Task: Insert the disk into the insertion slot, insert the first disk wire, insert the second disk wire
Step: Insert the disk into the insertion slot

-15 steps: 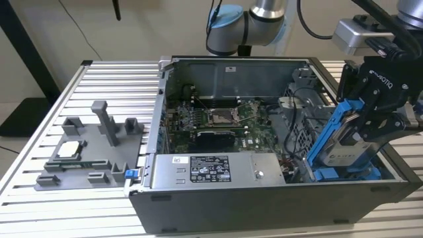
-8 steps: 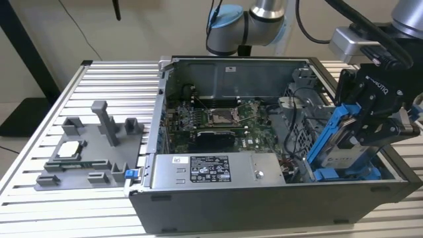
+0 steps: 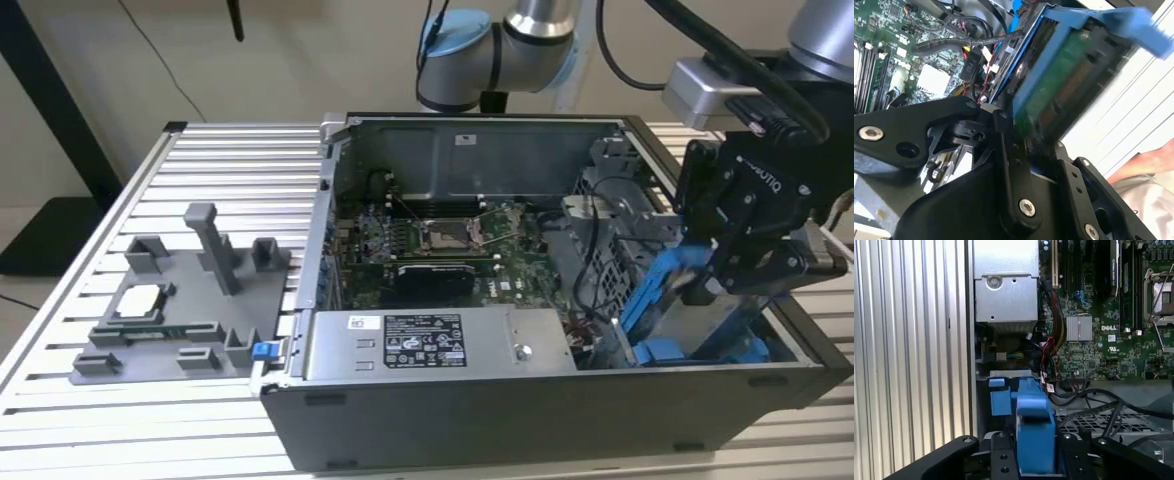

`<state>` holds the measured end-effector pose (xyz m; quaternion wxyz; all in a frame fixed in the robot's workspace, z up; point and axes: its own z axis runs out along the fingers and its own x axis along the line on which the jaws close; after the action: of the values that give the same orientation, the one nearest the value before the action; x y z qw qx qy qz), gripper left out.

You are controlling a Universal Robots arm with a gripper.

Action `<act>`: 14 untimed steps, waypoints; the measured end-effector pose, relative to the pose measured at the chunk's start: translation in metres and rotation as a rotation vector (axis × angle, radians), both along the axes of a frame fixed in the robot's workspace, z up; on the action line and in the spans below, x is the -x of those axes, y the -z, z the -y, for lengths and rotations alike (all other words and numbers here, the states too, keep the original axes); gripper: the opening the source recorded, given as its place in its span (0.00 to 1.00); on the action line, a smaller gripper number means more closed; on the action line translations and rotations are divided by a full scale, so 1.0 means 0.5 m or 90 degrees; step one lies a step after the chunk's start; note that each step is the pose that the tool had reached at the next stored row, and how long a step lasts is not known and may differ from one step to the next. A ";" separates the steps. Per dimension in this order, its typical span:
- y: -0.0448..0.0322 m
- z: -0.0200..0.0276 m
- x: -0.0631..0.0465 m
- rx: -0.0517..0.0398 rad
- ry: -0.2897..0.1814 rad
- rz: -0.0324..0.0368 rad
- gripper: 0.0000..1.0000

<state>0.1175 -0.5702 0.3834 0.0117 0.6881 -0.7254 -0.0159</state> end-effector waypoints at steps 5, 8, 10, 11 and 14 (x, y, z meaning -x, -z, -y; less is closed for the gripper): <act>-0.003 -0.0002 0.000 0.0000 0.000 0.0000 1.00; -0.004 -0.0045 0.000 -0.0001 0.000 0.0000 1.00; -0.005 -0.0105 0.000 0.0001 0.000 0.0000 1.00; -0.006 -0.0134 0.000 0.0000 0.000 0.0001 1.00; -0.006 -0.0223 0.000 -0.0001 0.000 0.0009 1.00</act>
<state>0.1176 -0.5591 0.3865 0.0111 0.6881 -0.7253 -0.0155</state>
